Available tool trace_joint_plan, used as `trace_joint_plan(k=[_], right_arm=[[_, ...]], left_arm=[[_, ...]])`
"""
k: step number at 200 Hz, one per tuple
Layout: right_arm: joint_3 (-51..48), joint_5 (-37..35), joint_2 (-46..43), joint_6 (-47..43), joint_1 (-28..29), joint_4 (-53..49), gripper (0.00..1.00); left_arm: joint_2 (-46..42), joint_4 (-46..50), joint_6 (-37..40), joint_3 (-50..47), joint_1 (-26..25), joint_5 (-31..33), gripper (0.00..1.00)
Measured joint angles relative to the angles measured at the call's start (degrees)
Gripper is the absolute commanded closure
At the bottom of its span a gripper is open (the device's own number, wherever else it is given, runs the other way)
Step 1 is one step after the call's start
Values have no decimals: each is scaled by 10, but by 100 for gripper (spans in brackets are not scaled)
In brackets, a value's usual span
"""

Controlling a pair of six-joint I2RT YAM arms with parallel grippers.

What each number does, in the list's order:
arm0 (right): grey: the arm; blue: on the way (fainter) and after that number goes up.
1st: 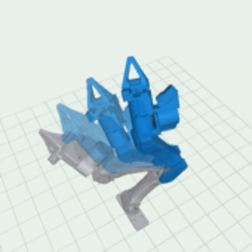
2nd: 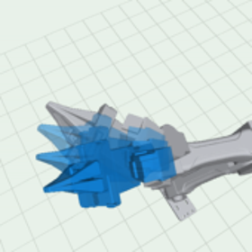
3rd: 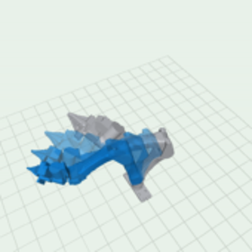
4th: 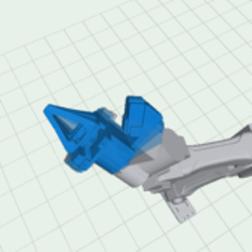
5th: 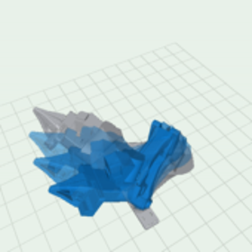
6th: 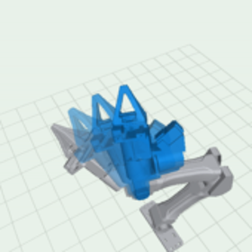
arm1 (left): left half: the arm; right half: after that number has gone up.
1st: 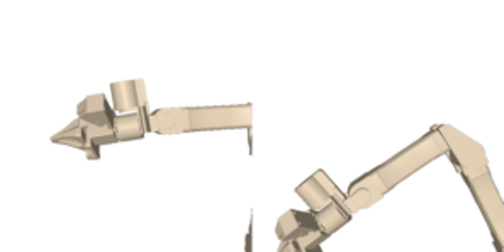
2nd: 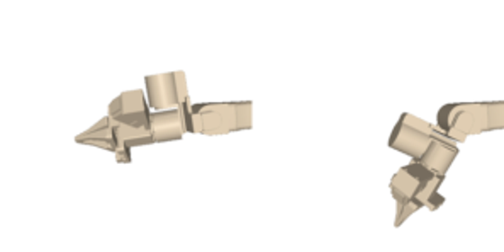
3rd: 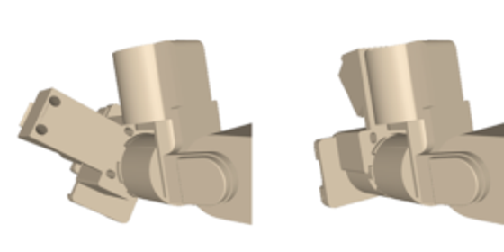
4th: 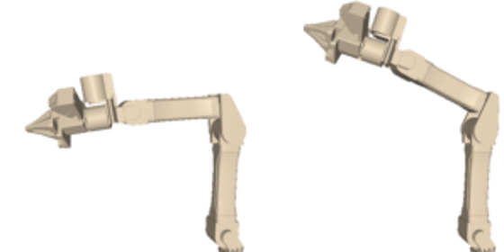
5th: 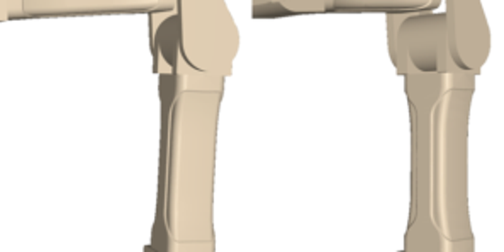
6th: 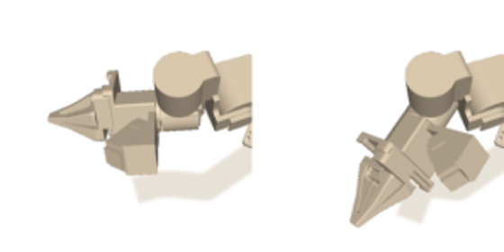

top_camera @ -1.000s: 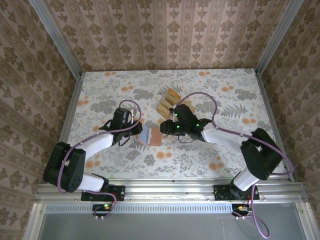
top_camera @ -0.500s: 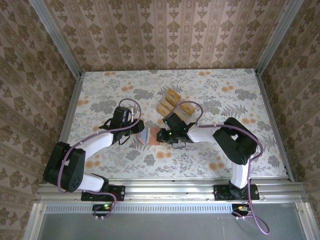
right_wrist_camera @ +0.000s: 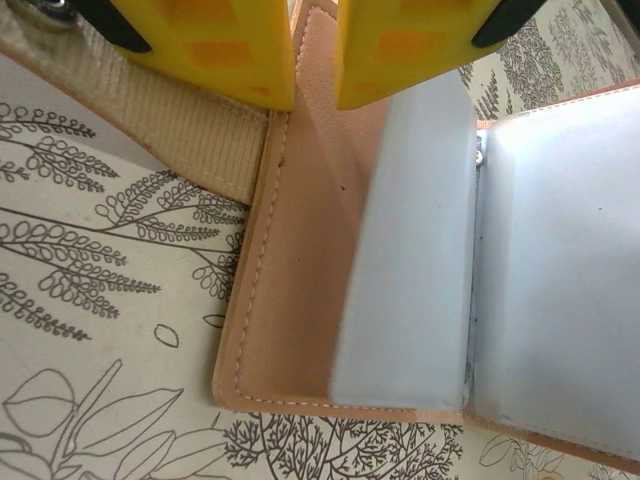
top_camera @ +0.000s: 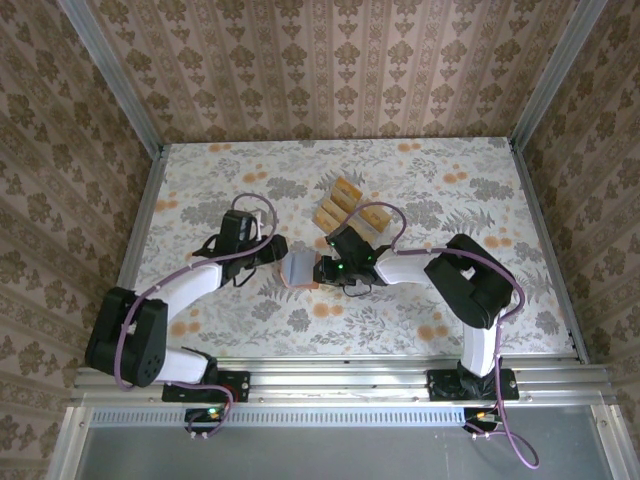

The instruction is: Put the credit cards into the card holder

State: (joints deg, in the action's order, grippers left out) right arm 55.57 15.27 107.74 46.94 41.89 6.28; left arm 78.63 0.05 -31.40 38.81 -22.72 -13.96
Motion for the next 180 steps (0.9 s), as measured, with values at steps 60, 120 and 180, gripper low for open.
trace_joint_plan(k=[60,120,180], right_arm=[[-2,0,2,2,-1,6,80],[-2,0,4,2,-1,11,80],[-5,0,4,2,-2,15,81]], left_arm=[[-3,-3,2,0,7,-15,65],[-3,-26,-4,0,5,-40,46],[25,-4,13,43,-28,-31,48]])
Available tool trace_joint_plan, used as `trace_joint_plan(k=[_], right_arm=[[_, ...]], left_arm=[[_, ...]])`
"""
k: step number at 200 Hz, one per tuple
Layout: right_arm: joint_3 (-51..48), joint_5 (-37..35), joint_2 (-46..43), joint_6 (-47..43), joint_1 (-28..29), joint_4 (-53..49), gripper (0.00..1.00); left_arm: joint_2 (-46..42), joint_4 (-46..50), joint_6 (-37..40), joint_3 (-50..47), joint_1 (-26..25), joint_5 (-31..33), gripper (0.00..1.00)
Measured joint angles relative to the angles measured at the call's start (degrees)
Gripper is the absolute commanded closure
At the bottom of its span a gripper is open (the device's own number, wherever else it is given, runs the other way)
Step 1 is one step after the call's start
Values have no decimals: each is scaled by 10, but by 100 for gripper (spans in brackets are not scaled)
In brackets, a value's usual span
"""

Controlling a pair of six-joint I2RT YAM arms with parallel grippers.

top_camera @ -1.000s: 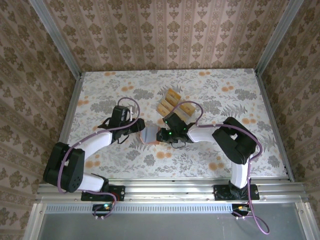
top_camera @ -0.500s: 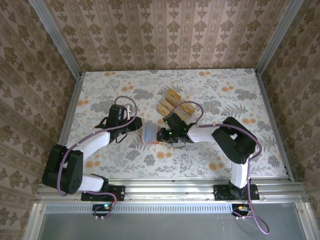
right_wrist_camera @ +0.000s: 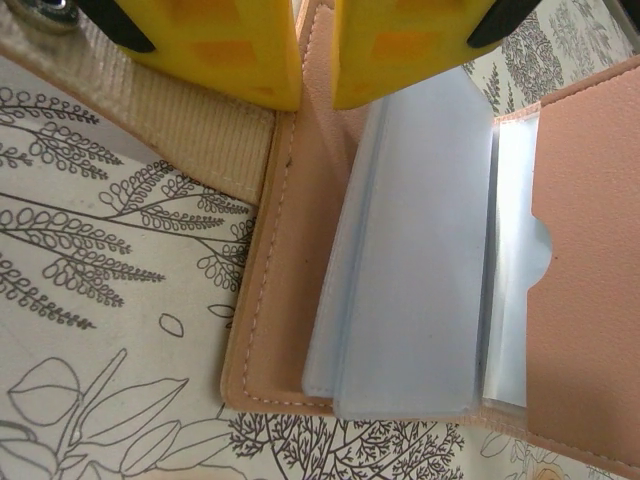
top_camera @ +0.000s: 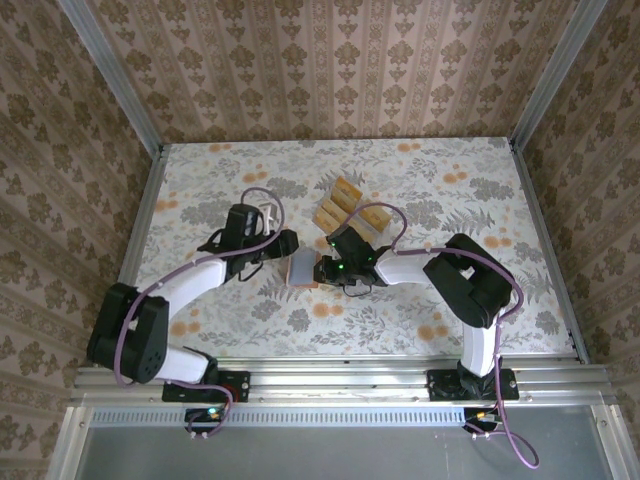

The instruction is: Put the credit cards into the card holder

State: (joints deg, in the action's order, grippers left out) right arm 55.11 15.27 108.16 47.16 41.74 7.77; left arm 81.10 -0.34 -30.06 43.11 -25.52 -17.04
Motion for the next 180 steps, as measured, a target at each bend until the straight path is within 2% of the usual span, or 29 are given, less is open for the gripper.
trace_joint_plan(k=[51,121,142,152,180], right_arm=[[0,0,0,2,0,0,81],[-1,0,4,9,-1,12,81],[-1,0,5,10,-1,14,81],[-1,0,5,10,-1,14,81],[-2,0,5,10,-1,15,81]], left_arm=[[16,20,10,7,-2,33,58],[16,22,10,-24,30,49,63],[16,24,10,-29,41,49,60],[12,24,13,-29,40,46,53],[-16,41,35,-11,2,47,41]])
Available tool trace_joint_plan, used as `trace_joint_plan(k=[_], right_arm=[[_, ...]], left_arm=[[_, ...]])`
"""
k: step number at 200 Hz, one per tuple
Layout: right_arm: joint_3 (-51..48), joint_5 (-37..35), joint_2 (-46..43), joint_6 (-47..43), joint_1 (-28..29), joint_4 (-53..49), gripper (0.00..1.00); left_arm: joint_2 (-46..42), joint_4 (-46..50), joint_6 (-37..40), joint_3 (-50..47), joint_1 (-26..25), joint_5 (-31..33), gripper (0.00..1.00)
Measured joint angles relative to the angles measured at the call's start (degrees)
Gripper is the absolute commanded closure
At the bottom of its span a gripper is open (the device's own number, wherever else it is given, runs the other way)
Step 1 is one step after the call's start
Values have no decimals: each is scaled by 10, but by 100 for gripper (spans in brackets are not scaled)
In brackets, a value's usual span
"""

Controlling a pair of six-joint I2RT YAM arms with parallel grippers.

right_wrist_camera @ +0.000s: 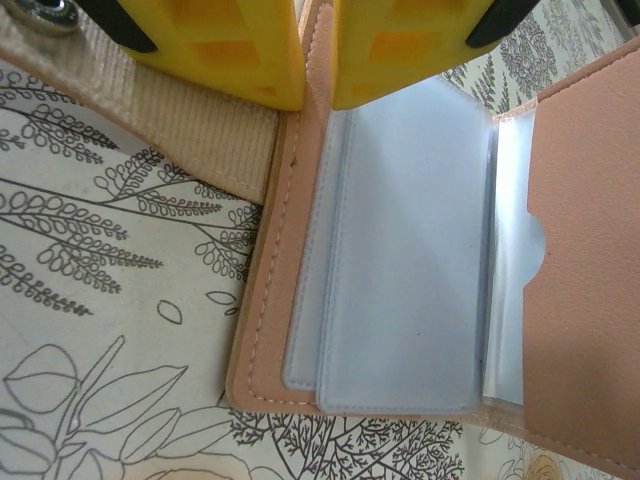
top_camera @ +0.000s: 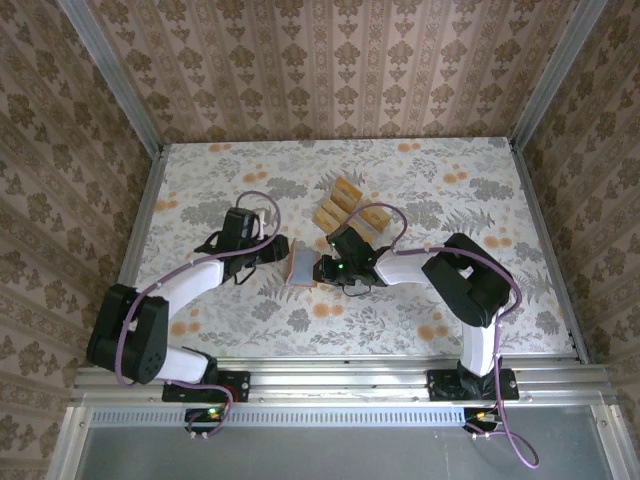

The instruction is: Put the credit cards into the card holder

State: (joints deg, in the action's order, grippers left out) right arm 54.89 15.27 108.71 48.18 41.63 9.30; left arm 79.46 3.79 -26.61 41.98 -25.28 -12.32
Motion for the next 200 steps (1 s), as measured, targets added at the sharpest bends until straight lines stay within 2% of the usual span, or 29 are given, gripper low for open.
trace_joint_plan(k=[30,53,89,119,200], right_arm=[[-1,0,0,0,0,2,81],[-4,0,0,0,0,9,81],[-7,0,0,0,0,15,81],[-7,0,0,0,0,15,81],[-10,0,1,5,-1,19,82]], left_arm=[[21,36,30,80,-55,10,40],[69,65,42,125,-67,38,42],[115,138,48,129,-66,89,48],[115,177,51,130,-65,122,47],[80,184,35,78,-5,135,48]])
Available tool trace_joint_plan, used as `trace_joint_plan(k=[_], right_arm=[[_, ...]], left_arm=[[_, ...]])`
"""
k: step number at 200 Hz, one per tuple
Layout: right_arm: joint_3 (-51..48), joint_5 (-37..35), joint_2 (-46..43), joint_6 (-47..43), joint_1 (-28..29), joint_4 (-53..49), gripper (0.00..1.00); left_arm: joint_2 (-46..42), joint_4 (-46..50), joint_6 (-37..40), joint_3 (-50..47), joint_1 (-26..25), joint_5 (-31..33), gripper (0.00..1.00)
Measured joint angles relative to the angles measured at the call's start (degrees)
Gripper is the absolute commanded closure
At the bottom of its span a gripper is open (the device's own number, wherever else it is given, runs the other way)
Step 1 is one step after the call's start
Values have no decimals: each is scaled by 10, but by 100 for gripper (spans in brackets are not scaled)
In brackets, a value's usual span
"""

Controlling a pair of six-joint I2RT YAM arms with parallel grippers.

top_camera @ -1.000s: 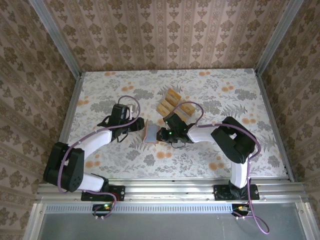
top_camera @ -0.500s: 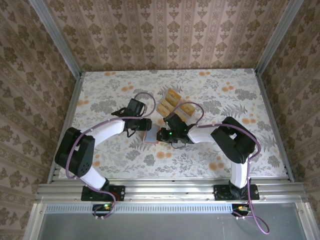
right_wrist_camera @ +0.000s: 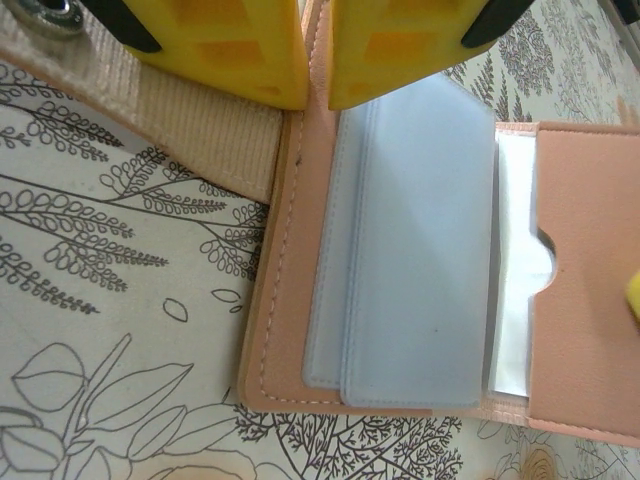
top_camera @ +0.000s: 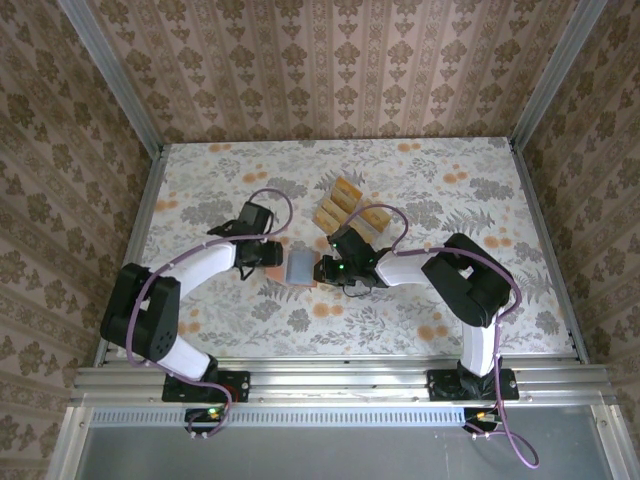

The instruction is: Put the credit cards into the card holder

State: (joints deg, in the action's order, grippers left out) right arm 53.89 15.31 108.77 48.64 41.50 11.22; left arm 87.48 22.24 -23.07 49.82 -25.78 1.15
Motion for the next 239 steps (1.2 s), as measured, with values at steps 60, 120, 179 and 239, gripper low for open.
trace_joint_plan(k=[60,120,179,239], right_arm=[[0,0,0,1,0,0,82],[0,0,0,7,-1,0,83],[0,2,0,8,-2,0,82],[26,3,0,-3,-3,-42,74]], left_arm=[[20,-8,-23,-20,16,14,50],[48,-37,-31,-21,12,17,51],[57,-22,-28,-2,-11,42,49],[59,-2,-23,5,-38,58,49]])
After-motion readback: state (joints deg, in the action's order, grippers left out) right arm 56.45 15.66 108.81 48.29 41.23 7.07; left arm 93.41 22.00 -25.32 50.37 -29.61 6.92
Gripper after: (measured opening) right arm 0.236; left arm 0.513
